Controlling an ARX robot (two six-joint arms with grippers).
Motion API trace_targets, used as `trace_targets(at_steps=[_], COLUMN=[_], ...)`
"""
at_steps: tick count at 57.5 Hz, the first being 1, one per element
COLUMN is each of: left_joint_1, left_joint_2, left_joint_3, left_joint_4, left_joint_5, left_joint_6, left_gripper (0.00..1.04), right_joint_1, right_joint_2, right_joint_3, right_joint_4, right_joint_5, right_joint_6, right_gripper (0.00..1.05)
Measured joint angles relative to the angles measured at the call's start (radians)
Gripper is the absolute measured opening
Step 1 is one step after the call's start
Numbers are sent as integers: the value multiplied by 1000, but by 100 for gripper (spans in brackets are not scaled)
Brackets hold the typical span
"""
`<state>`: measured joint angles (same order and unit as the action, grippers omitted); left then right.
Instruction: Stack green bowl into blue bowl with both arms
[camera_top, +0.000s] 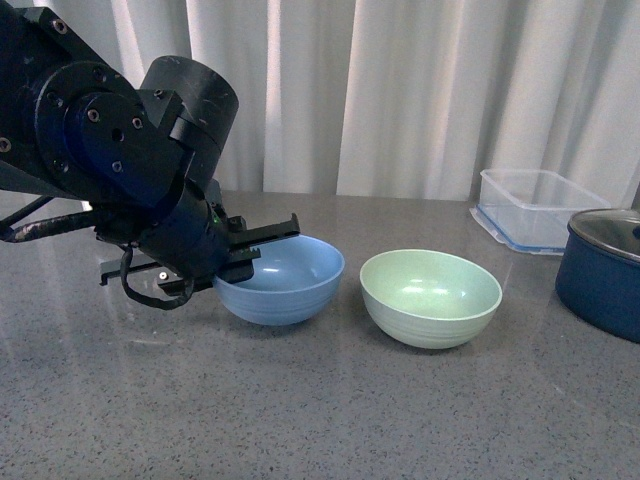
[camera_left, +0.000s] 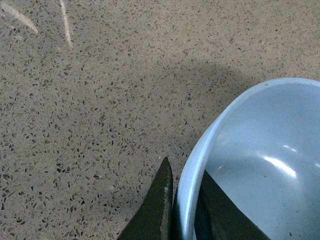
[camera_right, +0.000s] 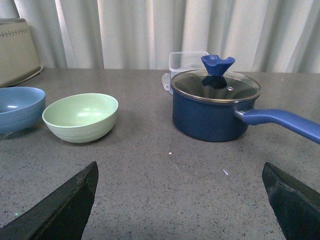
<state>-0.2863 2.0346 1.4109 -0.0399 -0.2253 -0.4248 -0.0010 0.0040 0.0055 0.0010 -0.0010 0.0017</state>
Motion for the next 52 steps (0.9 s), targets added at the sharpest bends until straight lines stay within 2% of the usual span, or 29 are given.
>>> trace_targets(at_steps=[52], left_joint_1=[-18], left_joint_2=[28], left_joint_3=[9], left_joint_4=[1], left_joint_5=[-9], left_joint_6=[-4], left_gripper=[8], right_joint_1=[0], right_joint_2=[0], right_joint_3=[0], right_joint_4=[0], right_joint_5=[0], right_joint_6=[0], right_gripper=[95])
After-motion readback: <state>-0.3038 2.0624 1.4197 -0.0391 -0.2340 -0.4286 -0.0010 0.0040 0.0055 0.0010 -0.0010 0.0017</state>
